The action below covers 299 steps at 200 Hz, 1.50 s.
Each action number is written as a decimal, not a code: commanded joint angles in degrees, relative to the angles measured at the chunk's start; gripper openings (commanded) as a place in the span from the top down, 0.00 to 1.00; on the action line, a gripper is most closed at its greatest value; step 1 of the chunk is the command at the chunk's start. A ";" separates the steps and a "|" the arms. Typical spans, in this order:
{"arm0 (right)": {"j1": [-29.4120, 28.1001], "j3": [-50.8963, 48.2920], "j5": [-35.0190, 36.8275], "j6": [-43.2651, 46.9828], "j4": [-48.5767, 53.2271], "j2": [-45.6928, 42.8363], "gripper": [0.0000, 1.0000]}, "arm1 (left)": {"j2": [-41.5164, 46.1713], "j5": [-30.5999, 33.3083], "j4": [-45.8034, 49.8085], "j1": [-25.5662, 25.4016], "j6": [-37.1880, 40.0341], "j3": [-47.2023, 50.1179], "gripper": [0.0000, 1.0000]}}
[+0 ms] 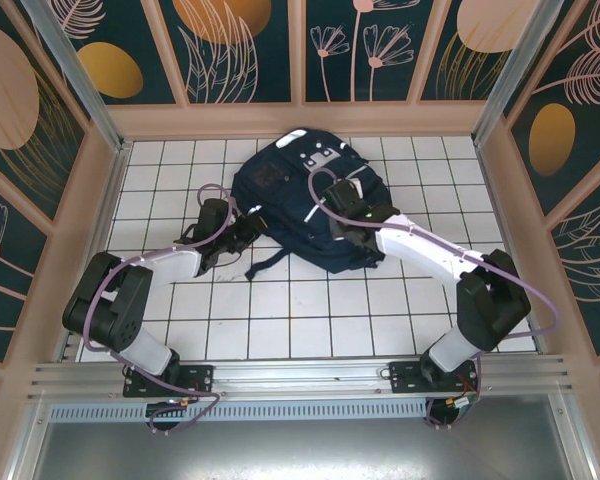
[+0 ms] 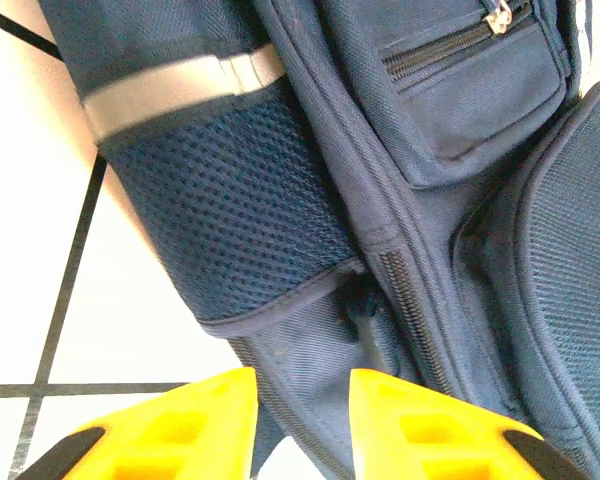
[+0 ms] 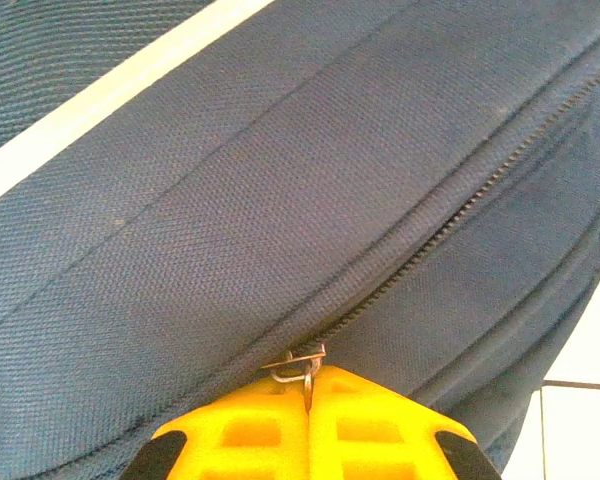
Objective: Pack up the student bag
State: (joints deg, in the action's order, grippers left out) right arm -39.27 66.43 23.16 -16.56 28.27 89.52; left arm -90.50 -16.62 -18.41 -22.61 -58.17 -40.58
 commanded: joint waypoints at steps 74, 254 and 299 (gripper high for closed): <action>-2.60 0.81 -23.82 3.90 -11.62 -2.23 1.00 | 9.05 -4.83 -5.81 -6.45 -14.13 1.51 0.36; -5.73 3.20 -23.17 2.96 -13.40 0.75 1.00 | 3.43 3.10 -7.95 -7.71 -26.55 2.35 0.75; -4.24 1.93 -14.81 4.10 -9.02 -1.72 1.00 | 3.74 9.20 -0.08 -6.70 -20.57 -0.19 1.00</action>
State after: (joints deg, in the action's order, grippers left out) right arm -44.03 67.22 2.72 -13.54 19.90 91.24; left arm -85.93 -14.59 -22.94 -30.52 -81.97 -39.64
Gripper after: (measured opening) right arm 0.055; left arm 0.050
